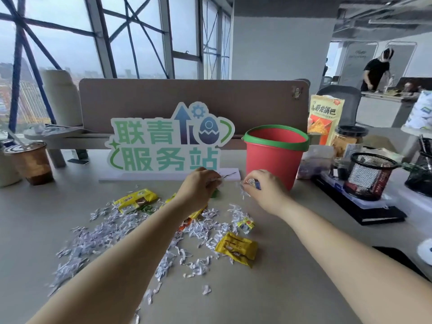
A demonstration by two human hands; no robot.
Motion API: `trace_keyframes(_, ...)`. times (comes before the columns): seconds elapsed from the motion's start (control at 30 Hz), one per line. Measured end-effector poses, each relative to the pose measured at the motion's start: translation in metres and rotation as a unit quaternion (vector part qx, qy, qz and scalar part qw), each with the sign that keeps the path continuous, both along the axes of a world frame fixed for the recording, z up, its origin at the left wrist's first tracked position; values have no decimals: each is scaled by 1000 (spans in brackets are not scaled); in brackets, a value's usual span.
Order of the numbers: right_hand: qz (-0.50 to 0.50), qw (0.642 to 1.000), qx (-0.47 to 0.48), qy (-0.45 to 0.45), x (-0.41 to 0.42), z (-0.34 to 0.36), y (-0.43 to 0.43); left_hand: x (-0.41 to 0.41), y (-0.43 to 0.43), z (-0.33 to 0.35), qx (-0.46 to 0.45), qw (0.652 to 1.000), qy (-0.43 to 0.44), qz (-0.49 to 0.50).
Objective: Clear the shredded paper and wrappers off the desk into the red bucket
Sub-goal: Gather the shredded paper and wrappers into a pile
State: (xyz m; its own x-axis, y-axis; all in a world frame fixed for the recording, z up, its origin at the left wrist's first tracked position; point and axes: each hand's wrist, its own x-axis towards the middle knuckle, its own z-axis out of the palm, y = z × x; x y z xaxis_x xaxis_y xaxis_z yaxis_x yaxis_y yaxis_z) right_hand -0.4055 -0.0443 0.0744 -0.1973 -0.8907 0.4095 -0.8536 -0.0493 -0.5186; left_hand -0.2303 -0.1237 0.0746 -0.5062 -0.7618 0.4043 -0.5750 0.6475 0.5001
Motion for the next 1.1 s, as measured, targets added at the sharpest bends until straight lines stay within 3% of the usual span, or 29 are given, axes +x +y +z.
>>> trace_keyframes(0.27, -18, 999, -31, 1, -43, 42, -6, -49, -6, 39, -29, 999, 8, -41)
trace_keyframes(0.53, -55, 995, -78, -3, -106, 110, -47, -129, -42, 120, -73, 995, 48, -49)
trace_keyframes(0.8, -93, 995, 4, -24, -158, 91, -92, -200, -84, 105, -30, 997, -36, -55)
trace_keyframes(0.97, -59, 998, 39, -5, -161, 83, -91, -209, -87, 94, 4, 993, -83, -78)
trace_keyframes(1.1, -33, 998, 49, -10, -158, 83, -85, -203, -85, 97, -21, 989, -124, -83)
